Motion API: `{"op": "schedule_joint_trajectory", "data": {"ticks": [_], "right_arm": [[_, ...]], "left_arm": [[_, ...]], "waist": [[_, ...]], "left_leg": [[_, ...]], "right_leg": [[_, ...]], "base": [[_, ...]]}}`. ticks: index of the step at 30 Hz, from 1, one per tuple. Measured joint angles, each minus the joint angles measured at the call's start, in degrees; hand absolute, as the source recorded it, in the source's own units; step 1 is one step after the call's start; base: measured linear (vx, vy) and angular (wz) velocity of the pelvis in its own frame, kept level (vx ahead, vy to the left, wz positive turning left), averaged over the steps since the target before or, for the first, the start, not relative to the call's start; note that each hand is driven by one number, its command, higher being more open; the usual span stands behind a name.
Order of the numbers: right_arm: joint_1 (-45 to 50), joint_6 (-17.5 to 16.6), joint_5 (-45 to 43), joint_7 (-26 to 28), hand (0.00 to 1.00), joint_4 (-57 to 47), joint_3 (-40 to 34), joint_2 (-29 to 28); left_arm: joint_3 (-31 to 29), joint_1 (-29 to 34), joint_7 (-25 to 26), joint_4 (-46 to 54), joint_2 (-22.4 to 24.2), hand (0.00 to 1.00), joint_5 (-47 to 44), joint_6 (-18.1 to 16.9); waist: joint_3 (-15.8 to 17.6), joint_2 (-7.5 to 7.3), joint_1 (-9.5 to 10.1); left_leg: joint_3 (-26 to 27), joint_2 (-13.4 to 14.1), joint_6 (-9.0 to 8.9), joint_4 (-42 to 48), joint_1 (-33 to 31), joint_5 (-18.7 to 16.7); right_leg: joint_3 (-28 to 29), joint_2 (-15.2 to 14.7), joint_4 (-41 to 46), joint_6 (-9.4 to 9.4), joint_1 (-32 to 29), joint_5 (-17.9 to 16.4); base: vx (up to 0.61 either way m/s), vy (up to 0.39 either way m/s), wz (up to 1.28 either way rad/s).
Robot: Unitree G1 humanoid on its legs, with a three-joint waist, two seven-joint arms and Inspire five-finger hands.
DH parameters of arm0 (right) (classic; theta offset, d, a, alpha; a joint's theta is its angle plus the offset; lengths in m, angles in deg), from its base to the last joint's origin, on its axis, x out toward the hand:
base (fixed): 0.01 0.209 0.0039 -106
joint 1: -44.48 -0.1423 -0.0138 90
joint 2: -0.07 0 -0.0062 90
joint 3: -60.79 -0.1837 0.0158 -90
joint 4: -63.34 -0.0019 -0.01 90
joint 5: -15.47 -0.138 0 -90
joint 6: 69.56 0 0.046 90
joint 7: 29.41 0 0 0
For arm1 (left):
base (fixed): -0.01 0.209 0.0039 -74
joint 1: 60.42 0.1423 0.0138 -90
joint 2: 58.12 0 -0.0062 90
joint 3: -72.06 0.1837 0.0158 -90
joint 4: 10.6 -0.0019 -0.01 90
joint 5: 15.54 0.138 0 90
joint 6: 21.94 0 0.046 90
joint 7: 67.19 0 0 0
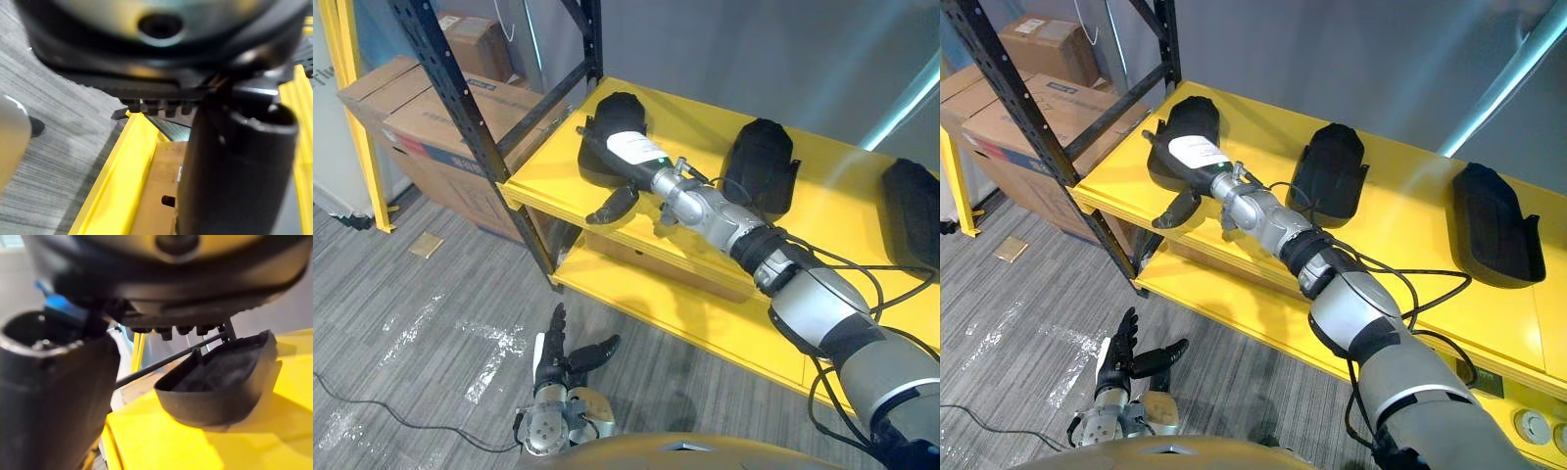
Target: Walk over and take three plastic housings, then place them on the shelf
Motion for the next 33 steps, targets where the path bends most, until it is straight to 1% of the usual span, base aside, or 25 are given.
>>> {"op": "schedule_joint_trajectory", "data": {"ticks": [4,9,12,14,17,20,22,23,27,29,31,33], "right_arm": [[-1.1,2.4,0.0,-2.7,1.00,1.1,-4.1,-0.1],[-4.0,5.0,0.0,-4.4,1.00,3.7,-6.8,-0.1],[-4.3,5.8,0.1,-4.5,1.00,5.0,-7.4,0.0],[-4.4,6.0,1.9,-4.5,1.00,6.4,-7.7,0.0],[-4.5,6.1,2.1,-4.5,1.00,6.7,-7.8,0.1],[-5.0,6.2,2.1,-4.5,1.00,6.8,-8.3,0.1],[-5.3,6.2,2.1,-4.5,1.00,6.8,-8.9,0.3],[-5.3,6.2,2.1,-4.5,1.00,6.8,-8.9,0.7],[-5.4,7.0,2.2,-4.5,1.00,6.8,-8.9,1.8],[-5.7,8.6,2.2,-5.2,1.00,6.8,-9.4,2.3],[-5.7,9.7,2.2,-6.3,1.00,6.8,-9.5,2.2],[-6.5,10.4,2.2,-7.3,1.00,6.8,-10.9,2.2]], "left_arm": [[0.1,0.5,0.0,0.0,0.6,1.00,0.0,0.0],[0.0,0.1,0.4,0.0,0.7,1.00,-0.3,0.2],[-0.5,0.1,0.4,0.0,1.5,1.00,-1.8,0.8],[-1.0,0.0,0.3,0.0,2.2,1.00,-3.2,1.7],[-1.1,0.0,-0.2,-0.5,2.4,1.00,-6.1,2.7],[-2.4,-0.3,-0.6,-1.2,2.9,1.00,-8.4,2.5],[-3.2,-0.4,-0.6,-2.2,3.1,1.00,-10.2,2.4],[-3.6,-0.4,-0.6,-3.2,3.1,1.00,-11.4,2.3],[-5.6,-0.3,-0.9,-6.8,3.7,1.00,-12.4,2.3],[-7.3,0.0,-1.1,-7.2,4.3,1.00,-13.8,1.9],[-7.7,0.0,-1.6,-7.7,4.4,1.00,-13.8,1.0],[-7.7,-0.2,-1.9,-8.0,4.5,1.00,-13.8,0.2]], "waist": [[0.6,0.16,0.24],[3.2,0.80,0.44],[3.4,0.89,0.60],[3.9,1.33,0.82],[4.3,1.74,0.91],[4.9,2.25,0.88],[5.7,2.68,0.72],[5.9,2.88,0.79],[6.6,2.88,0.96],[7.5,3.12,1.51],[7.7,3.22,1.63],[8.5,3.69,1.62]], "left_leg": [[-1.5,-0.5,0.32,0.0,-0.7,0.3],[-2.3,-1.8,0.45,0.0,-1.0,0.4],[-2.6,-2.1,0.55,0.0,-2.2,0.5],[-2.6,-2.3,0.65,0.0,-2.2,0.5],[-2.6,-2.4,0.89,0.0,-2.2,0.7],[-2.6,-2.8,1.13,0.0,-2.2,1.1],[-2.5,-3.1,1.35,0.0,-2.2,1.6],[-2.6,-3.2,1.35,0.0,-2.2,1.6],[-2.8,-3.7,1.35,0.0,-2.2,1.6],[-2.9,-4.0,1.38,0.0,-2.4,1.6],[-3.0,-4.1,1.38,0.0,-2.5,1.6],[-3.2,-4.2,1.38,0.0,-2.6,1.6]], "right_leg": [[-1.6,-1.5,2.9,0.08,-0.6,-1.8],[-2.2,-3.2,6.0,0.26,-1.4,-3.3],[-2.4,-4.3,7.6,0.61,-2.9,-3.4],[-2.4,-4.7,8.2,0.58,-3.0,-3.4],[-2.4,-5.1,9.3,0.49,-3.2,-4.1],[-2.4,-5.7,11.1,0.37,-3.8,-5.3],[-2.6,-6.3,12.2,0.64,-3.9,-6.3],[-2.7,-6.5,12.5,0.39,-4.0,-6.5],[-2.9,-7.3,13.7,0.65,-4.1,-6.9],[-3.0,-7.9,14.3,0.89,-4.4,-7.0],[-3.1,-8.3,14.8,1.06,-4.6,-7.1],[-3.2,-8.5,14.9,1.14,-4.6,-7.1]], "base": [[0.01,0.008,0.21],[-0.02,0.019,0.09],[0.01,0.011,0.08],[0.02,0.002,0.04],[-0.01,-0.007,0.01],[-0.04,-0.005,0.03],[-0.05,-0.003,0.07],[-0.02,0.000,0.06],[-0.01,0.005,0.06],[-0.01,0.014,0.06],[0.00,0.004,0.06],[0.00,-0.001,0.02]]}}
